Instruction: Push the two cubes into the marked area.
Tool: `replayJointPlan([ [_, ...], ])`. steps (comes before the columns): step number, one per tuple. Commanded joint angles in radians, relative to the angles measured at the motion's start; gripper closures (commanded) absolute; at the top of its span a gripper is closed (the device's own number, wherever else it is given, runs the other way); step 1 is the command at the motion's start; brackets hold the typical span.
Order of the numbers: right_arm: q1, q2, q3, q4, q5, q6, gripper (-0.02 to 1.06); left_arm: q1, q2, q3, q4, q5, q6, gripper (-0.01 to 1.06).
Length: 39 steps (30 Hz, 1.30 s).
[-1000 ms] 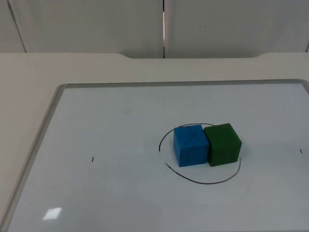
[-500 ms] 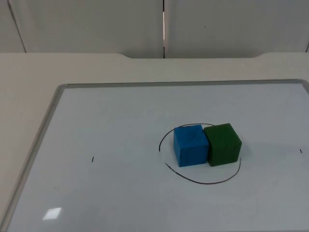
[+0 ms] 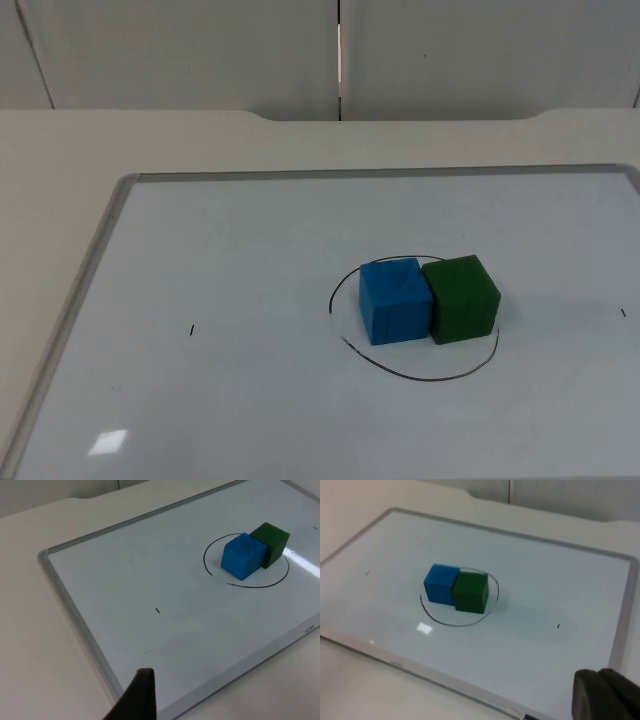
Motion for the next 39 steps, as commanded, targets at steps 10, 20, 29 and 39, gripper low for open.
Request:
replayJointPlan([
  [10,0.005,-0.003,0.015,0.026,-0.001,-0.035,1.04,0.002,-0.005,0.006,0.004,-0.011,-0.003,0.0],
  [20,0.005,-0.003,0.015,0.026,-0.001,-0.035,0.65,0.002,-0.005,0.006,0.004,-0.011,-0.003,0.0],
  [29,0.005,-0.003,0.015,0.026,-0.001,-0.035,0.23,0.002,-0.005,0.006,0.004,-0.011,-0.003,0.0],
  [39,0.005,-0.003,0.015,0.026,-0.001,-0.035,0.09,0.002,-0.005,0.006,0.004,-0.011,-0.003,0.0],
])
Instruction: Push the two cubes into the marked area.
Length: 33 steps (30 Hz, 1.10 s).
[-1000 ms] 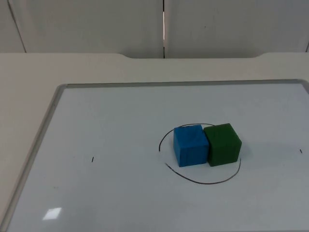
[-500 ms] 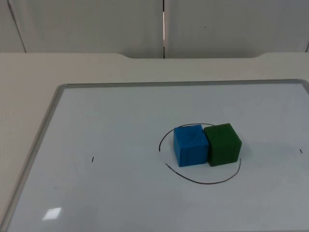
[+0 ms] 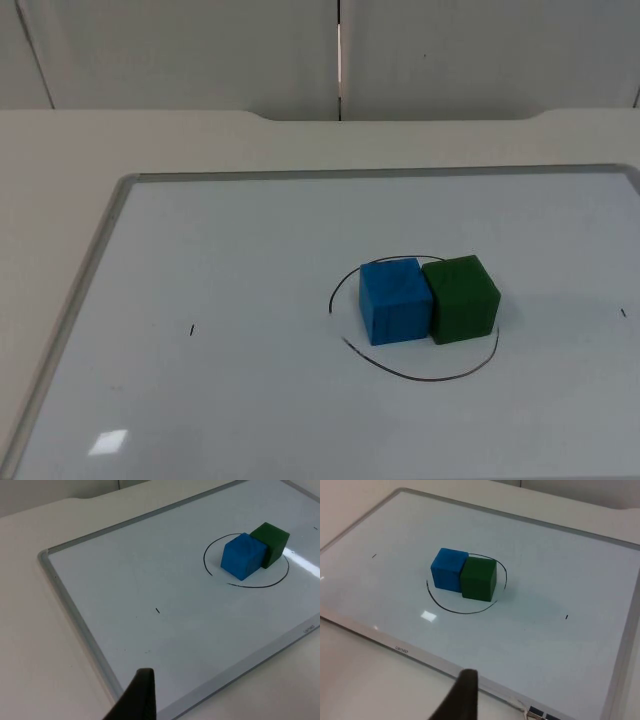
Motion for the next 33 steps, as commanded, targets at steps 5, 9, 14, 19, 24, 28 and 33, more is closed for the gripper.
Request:
replayJointPlan([
  [5,0.005,-0.003,0.003,-0.005,-0.005,-0.001,-0.01,0.002,-0.005,0.006,0.004,-0.011,-0.003,0.0],
  [9,0.005,-0.003,0.003,-0.005,-0.005,-0.001,-0.01,0.002,-0.005,0.006,0.004,-0.011,-0.003,0.0],
  [14,0.005,-0.003,0.003,-0.003,-0.005,-0.001,-0.01,0.002,-0.005,0.006,0.004,-0.011,-0.003,0.0],
  [19,0.002,-0.003,0.003,-0.003,-0.005,-0.001,-0.01,0.002,-0.005,0.006,0.004,-0.011,-0.003,0.0],
  [24,-0.045,-0.003,0.003,-0.003,-0.005,-0.001,-0.01,0.002,-0.005,0.006,0.004,-0.011,-0.003,0.0],
  [28,-0.109,-0.003,0.003,-0.003,-0.005,-0.001,-0.01,0.002,-0.005,0.006,0.004,-0.011,-0.003,0.0],
  [33,-0.206,-0.003,0.003,-0.003,-0.005,-0.001,-0.01,0.002,-0.005,0.006,0.004,-0.011,-0.003,0.0],
])
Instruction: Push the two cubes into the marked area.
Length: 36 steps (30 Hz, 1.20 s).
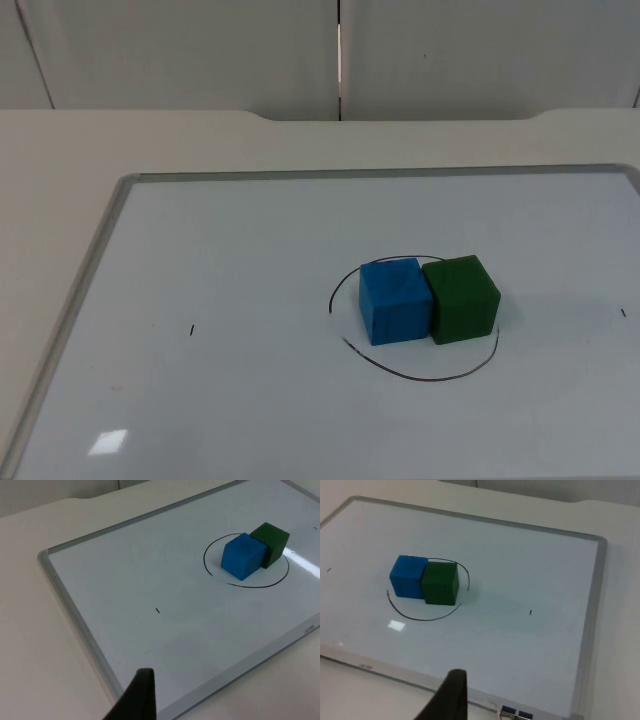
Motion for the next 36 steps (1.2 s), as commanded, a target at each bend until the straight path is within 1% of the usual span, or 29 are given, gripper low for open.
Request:
replayJointPlan([
  [1,-0.06,-0.003,0.003,-0.003,-0.005,-0.001,-0.01,0.002,-0.005,0.006,0.004,-0.011,-0.003,0.0],
  [2,-0.06,-0.003,0.003,-0.003,-0.005,-0.001,-0.01,0.002,-0.005,0.006,0.004,-0.011,-0.003,0.0],
  [12,-0.188,-0.003,0.003,-0.003,-0.005,-0.001,-0.01,0.002,-0.005,0.006,0.004,-0.011,-0.003,0.0],
  [36,-0.195,-0.003,0.003,0.001,-0.005,-0.001,-0.01,0.002,-0.005,0.006,0.004,-0.011,-0.003,0.0],
])
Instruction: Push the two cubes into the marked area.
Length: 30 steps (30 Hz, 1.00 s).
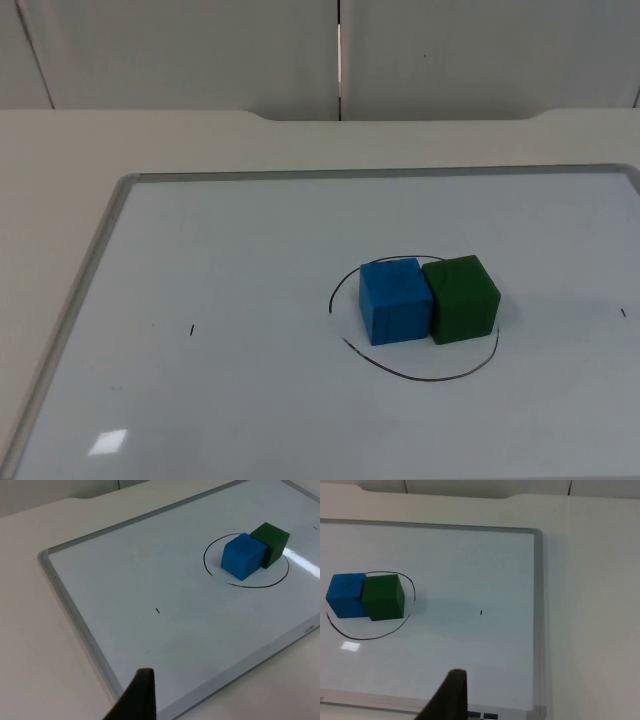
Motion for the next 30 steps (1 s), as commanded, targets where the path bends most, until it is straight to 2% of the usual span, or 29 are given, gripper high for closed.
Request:
replayJointPlan([
  [1,-0.007,-0.003,0.003,0.001,-0.005,-0.001,-0.01,0.002,-0.005,0.004,0.004,-0.011,-0.003,0.0],
  [5,-0.007,-0.003,0.003,0.001,-0.005,-0.001,-0.01,0.028,-0.005,0.004,0.004,-0.011,-0.003,0.0],
  [8,-0.007,-0.003,0.003,0.001,-0.005,-0.001,-0.01,0.098,-0.005,0.004,0.004,-0.011,-0.003,0.0],
  [9,-0.007,-0.003,0.003,0.001,-0.005,-0.001,-0.01,0.098,-0.005,0.004,0.004,-0.011,-0.003,0.0],
  [14,-0.007,-0.003,0.003,0.001,-0.005,-0.001,-0.01,0.23,-0.005,0.004,0.004,-0.011,-0.003,0.0],
  [15,-0.007,-0.003,0.003,0.001,-0.005,-0.001,-0.01,0.23,-0.005,0.004,0.004,-0.011,-0.003,0.0],
  [30,-0.007,-0.003,0.003,0.001,-0.005,-0.001,-0.01,0.51,-0.005,0.004,0.004,-0.011,-0.003,0.0],
])
